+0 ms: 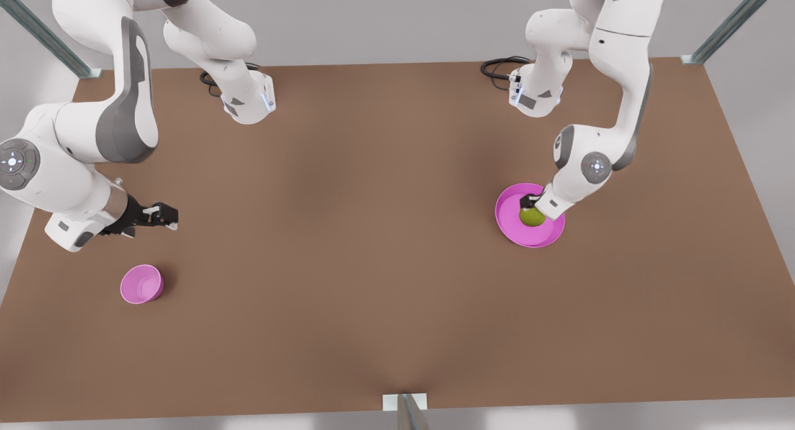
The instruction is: Use the left arm to pick up the apple from the plate, transfer it to the gripper of the right arm, and then use the right arm to place it into the bowl
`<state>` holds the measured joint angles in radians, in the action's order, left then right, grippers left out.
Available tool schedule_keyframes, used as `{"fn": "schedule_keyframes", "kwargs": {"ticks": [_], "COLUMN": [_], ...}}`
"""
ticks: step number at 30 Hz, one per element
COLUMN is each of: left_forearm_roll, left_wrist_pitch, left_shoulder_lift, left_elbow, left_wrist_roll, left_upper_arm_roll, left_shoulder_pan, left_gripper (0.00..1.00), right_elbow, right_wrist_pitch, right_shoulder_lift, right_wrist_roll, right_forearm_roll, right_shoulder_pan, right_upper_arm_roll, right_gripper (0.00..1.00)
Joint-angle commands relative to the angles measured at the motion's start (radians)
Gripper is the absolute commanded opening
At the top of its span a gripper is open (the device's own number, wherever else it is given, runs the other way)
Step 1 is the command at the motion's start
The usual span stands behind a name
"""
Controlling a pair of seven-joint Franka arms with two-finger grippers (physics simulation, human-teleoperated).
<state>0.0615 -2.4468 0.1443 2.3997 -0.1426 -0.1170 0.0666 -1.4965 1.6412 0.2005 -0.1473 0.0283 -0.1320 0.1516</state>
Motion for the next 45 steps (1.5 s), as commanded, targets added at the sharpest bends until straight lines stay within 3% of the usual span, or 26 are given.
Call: {"fn": "schedule_keyframes", "kwargs": {"ticks": [1, 20, 40, 45], "left_forearm_roll": [-0.002, -0.009, -0.009, -0.009], "left_wrist_pitch": [-0.123, -0.181, -0.184, -0.189], "left_shoulder_lift": [0.006, 0.159, 0.159, 0.161], "left_elbow": [0.015, 0.042, 0.022, 0.022], "left_wrist_roll": [-0.051, -0.043, -0.043, -0.043], "left_upper_arm_roll": [0.000, 0.000, 0.000, 0.000], "left_shoulder_pan": [-0.002, -0.004, -0.007, -0.008], "left_gripper": [1.00, 1.00, 1.00, 0.96], "right_elbow": [0.001, 0.001, 0.016, 0.036], "right_wrist_pitch": [0.000, 0.000, -0.001, -0.001], "right_shoulder_lift": [-0.001, 0.002, 0.010, 0.010], "right_wrist_roll": [-0.020, -0.020, -0.020, -0.011], "right_forearm_roll": [-0.001, -0.002, -0.001, 0.001], "right_shoulder_pan": [0.000, -0.002, 0.000, 0.005], "right_upper_arm_roll": [0.000, 0.000, 0.000, 0.005], "right_gripper": [1.00, 1.00, 1.00, 1.00]}}
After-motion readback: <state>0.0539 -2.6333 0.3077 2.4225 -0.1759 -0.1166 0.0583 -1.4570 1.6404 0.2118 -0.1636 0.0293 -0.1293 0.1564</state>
